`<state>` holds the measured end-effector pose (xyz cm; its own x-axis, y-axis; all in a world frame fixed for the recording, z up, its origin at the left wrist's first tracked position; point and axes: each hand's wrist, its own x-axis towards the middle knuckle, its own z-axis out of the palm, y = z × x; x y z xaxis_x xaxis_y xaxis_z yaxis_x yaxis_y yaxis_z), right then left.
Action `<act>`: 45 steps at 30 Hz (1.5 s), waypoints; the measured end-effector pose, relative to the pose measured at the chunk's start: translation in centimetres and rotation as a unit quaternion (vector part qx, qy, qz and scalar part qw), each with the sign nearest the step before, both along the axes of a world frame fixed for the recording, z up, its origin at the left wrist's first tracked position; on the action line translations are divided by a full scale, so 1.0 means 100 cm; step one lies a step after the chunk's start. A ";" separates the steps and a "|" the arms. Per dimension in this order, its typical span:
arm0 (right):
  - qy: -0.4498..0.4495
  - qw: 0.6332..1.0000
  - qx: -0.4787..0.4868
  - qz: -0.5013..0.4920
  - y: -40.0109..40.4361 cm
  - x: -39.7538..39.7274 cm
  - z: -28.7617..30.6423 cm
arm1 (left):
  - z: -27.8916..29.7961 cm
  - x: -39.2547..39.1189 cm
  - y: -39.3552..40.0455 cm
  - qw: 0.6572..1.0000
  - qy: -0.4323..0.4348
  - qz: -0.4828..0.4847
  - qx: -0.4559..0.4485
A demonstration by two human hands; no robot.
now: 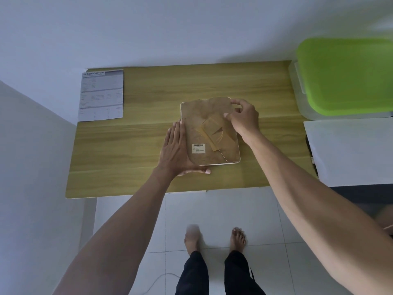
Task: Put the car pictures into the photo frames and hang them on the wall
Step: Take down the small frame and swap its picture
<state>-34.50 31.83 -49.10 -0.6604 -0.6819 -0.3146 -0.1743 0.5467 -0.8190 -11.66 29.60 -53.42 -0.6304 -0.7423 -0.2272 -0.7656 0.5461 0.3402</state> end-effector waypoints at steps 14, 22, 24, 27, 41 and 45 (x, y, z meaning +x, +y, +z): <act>0.014 0.999 -0.033 0.038 0.016 0.029 0.010 | 0.000 -0.001 0.001 1.000 -0.002 0.004 0.012; -0.046 0.999 -0.021 -0.013 0.028 0.024 0.005 | -0.004 0.007 0.001 1.000 -0.016 -0.018 -0.003; -0.059 0.997 -0.045 -0.033 0.035 0.021 0.007 | -0.004 0.012 0.000 1.000 -0.018 -0.023 -0.009; -0.051 0.995 -0.069 -0.043 0.044 0.010 0.010 | -0.002 0.019 0.001 0.999 -0.022 -0.021 -0.010; -0.023 0.995 -0.092 -0.044 0.087 -0.057 0.035 | 0.044 -0.048 0.023 0.966 0.242 0.072 0.064; -0.028 0.994 -0.094 -0.045 0.095 -0.077 0.033 | 0.061 -0.117 0.042 0.911 0.333 0.137 0.203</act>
